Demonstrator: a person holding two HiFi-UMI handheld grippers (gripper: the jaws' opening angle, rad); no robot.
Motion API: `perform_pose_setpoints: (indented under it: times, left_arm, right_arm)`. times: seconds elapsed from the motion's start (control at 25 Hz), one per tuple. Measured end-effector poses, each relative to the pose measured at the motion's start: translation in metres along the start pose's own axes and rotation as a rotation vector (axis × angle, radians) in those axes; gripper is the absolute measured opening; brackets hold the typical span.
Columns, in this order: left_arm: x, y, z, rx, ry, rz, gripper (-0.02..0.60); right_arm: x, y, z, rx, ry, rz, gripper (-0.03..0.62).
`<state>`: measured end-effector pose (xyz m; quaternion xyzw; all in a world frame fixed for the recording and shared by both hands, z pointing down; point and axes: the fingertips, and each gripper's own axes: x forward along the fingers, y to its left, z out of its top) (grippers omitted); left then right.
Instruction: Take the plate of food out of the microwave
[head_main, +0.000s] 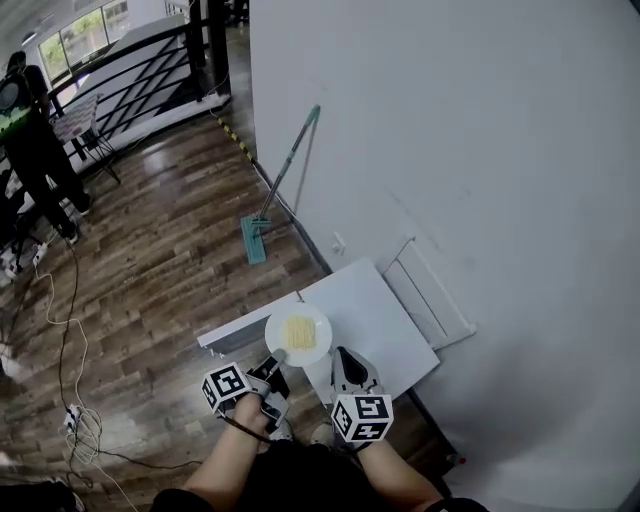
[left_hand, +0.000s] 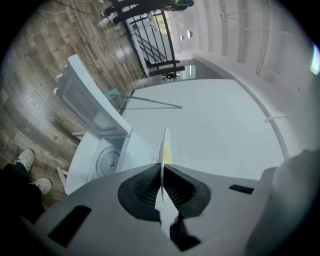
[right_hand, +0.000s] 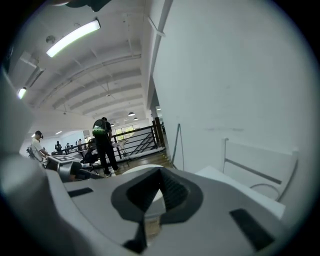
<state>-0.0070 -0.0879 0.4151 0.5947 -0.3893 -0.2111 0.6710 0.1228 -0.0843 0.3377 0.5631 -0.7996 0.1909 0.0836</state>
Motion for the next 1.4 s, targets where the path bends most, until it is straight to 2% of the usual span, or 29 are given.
perform_pose_setpoints:
  times: [0.12,0.24,0.52,0.92,1.4]
  left_arm:
    - [0.004,-0.04,-0.002,0.043,0.023,-0.011,0.012]
    - [0.01,-0.078,-0.004,0.036,0.034,-0.054,0.012]
    - [0.008,-0.15,-0.011,0.075,0.028,-0.125,0.012]
    - [-0.002,-0.158,-0.03,0.046,0.048,-0.138,0.012]
    - [-0.012,-0.161,-0.029,0.047,0.026,-0.151,0.012]
  right_arm:
    - [-0.012,-0.007,0.041,0.028,-0.063,-0.044,0.014]
    - [-0.021,-0.013,0.076,0.026,-0.118,-0.069,0.014]
    - [-0.045,-0.024,0.132,0.007,-0.213,-0.098,0.014]
    - [-0.058,-0.03,0.121,0.017,-0.21,-0.119,0.014]
    - [-0.058,-0.022,0.11,0.01,-0.184,-0.102,0.014]
